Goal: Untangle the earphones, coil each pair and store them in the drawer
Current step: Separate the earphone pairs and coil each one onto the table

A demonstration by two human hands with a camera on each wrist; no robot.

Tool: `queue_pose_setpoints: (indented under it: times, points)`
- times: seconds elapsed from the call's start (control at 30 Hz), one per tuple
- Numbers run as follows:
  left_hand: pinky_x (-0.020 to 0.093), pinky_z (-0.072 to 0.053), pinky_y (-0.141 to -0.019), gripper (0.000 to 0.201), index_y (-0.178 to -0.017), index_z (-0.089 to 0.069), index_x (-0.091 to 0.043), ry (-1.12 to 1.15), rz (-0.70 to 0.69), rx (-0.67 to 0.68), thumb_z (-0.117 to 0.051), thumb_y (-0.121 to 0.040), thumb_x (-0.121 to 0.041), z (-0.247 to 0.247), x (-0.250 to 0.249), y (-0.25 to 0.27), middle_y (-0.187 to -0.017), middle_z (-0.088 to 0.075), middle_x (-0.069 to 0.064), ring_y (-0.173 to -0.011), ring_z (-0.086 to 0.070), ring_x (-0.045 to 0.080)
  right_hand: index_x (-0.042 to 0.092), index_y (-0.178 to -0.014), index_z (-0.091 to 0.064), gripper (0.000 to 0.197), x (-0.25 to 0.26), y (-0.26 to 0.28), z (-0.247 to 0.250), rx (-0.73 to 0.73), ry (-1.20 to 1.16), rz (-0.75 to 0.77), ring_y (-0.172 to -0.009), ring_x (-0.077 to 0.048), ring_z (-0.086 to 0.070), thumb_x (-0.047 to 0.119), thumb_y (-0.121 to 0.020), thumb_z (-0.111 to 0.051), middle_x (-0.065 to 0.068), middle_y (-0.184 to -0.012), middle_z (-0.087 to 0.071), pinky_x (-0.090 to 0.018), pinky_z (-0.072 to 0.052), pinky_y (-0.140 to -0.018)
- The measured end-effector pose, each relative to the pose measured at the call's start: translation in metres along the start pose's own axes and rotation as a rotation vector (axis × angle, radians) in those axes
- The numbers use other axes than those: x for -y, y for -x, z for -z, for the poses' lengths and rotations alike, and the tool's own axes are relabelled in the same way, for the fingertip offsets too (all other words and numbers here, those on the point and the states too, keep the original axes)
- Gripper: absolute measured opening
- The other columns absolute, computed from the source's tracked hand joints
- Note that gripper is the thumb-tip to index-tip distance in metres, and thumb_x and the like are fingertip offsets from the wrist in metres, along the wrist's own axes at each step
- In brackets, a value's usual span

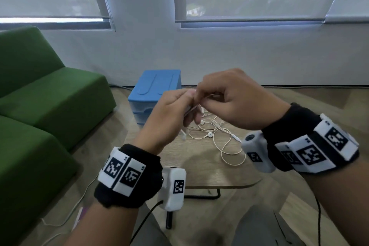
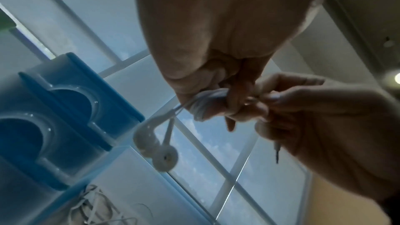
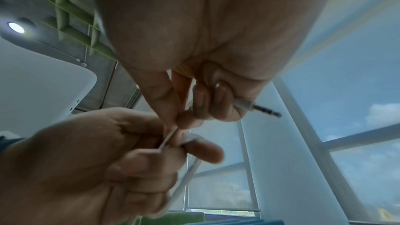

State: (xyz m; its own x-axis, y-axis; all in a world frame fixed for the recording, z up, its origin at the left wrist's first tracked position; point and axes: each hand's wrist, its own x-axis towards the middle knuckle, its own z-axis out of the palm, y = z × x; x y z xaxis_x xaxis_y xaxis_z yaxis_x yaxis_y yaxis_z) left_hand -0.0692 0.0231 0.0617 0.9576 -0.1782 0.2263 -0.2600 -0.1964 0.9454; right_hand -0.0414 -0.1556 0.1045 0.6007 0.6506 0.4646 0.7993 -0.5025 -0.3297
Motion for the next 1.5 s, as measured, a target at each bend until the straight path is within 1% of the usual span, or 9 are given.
queue_pose_setpoints:
  times: [0.13, 0.37, 0.43, 0.57, 0.8, 0.97, 1.27, 1.37, 1.5]
  points:
    - [0.022, -0.026, -0.05, 0.04, -0.074, -0.067, -0.013, 0.064, 0.028, 0.062, -0.045, -0.106, -0.021, 0.003, -0.004, 0.004, -0.062, -0.042, 0.007, -0.054, -0.033, 0.011, 0.018, -0.098, -0.061, 0.025, -0.005, 0.003, 0.0, -0.028, -0.24, -0.086, -0.057, -0.01, -0.045, -0.002, -0.083, -0.065, 0.015, -0.079, -0.056, -0.015, -0.035, -0.059]
    - [0.036, -0.011, -0.058, 0.035, -0.075, -0.061, -0.009, 0.276, 0.078, 0.107, -0.049, -0.103, -0.025, 0.011, 0.007, 0.007, -0.061, -0.03, 0.002, -0.056, -0.02, 0.015, 0.008, -0.117, -0.07, 0.023, -0.012, 0.009, -0.023, -0.067, -0.576, -0.151, -0.065, -0.035, -0.06, 0.007, -0.094, -0.065, 0.001, -0.092, -0.073, -0.046, -0.051, -0.062]
    - [0.032, -0.015, -0.056, 0.035, -0.081, -0.065, -0.005, 0.32, 0.071, 0.101, -0.049, -0.106, -0.024, 0.012, 0.012, 0.009, -0.063, -0.039, 0.003, -0.052, -0.027, 0.011, 0.001, -0.112, -0.07, 0.017, -0.013, 0.011, -0.031, -0.088, -0.651, -0.154, -0.083, -0.039, -0.072, 0.004, -0.096, -0.064, -0.01, -0.095, -0.077, -0.057, -0.058, -0.08]
    - [0.021, -0.042, -0.056, 0.024, -0.09, -0.07, -0.002, 0.35, 0.064, -0.062, -0.055, -0.105, -0.014, 0.001, 0.024, 0.011, -0.065, -0.059, 0.004, -0.052, -0.047, 0.011, -0.006, -0.101, -0.069, 0.008, -0.019, 0.019, -0.047, -0.168, -0.778, -0.226, -0.084, -0.028, -0.072, -0.005, -0.095, -0.064, -0.019, -0.088, -0.075, -0.045, -0.057, -0.085]
    - [0.034, -0.063, -0.08, 0.021, -0.11, -0.076, -0.004, 0.201, -0.049, -0.184, -0.077, -0.09, -0.006, -0.009, 0.047, 0.025, -0.094, -0.08, 0.012, -0.082, -0.078, 0.025, 0.002, -0.093, -0.075, 0.01, -0.026, 0.042, -0.066, -0.279, -0.729, -0.417, -0.078, -0.019, -0.065, -0.005, -0.09, -0.07, -0.01, -0.083, -0.074, -0.038, -0.053, -0.074]
    - [0.037, -0.065, -0.083, 0.013, -0.103, -0.08, -0.003, 0.17, -0.047, -0.234, -0.074, -0.092, 0.0, -0.009, 0.05, 0.028, -0.089, -0.081, 0.013, -0.084, -0.079, 0.031, 0.011, -0.099, -0.078, 0.012, -0.024, 0.047, -0.064, -0.215, -0.624, -0.444, -0.08, -0.039, -0.068, 0.005, -0.089, -0.074, -0.013, -0.087, -0.076, -0.051, -0.055, -0.074]
    - [0.023, -0.06, -0.07, 0.01, -0.1, -0.077, 0.001, 0.367, 0.079, -0.245, -0.069, -0.094, 0.002, -0.016, 0.051, 0.034, -0.086, -0.078, 0.02, -0.073, -0.074, 0.016, 0.027, -0.089, -0.08, 0.009, -0.022, 0.06, -0.07, -0.157, -0.061, -0.414, -0.075, -0.005, -0.052, 0.019, -0.087, -0.077, 0.01, -0.078, -0.057, -0.022, -0.037, -0.071]
    - [0.022, -0.061, -0.07, 0.012, -0.103, -0.076, 0.002, 0.455, 0.115, -0.249, -0.068, -0.094, 0.001, -0.021, 0.051, 0.034, -0.088, -0.079, 0.017, -0.073, -0.074, 0.014, 0.018, -0.085, -0.079, 0.02, -0.015, 0.062, -0.08, -0.222, -0.403, -0.516, -0.059, -0.006, -0.061, 0.002, -0.089, -0.068, 0.003, -0.065, -0.069, -0.02, -0.045, -0.062]
    - [0.021, -0.06, -0.068, 0.013, -0.104, -0.075, 0.003, 0.514, 0.143, -0.275, -0.068, -0.094, 0.001, -0.023, 0.054, 0.034, -0.088, -0.079, 0.016, -0.073, -0.074, 0.015, -0.001, -0.098, -0.077, 0.029, -0.009, 0.064, -0.089, -0.297, -1.115, -0.695, -0.08, -0.021, -0.069, 0.005, -0.079, -0.057, -0.019, -0.092, -0.075, -0.029, -0.054, -0.073]
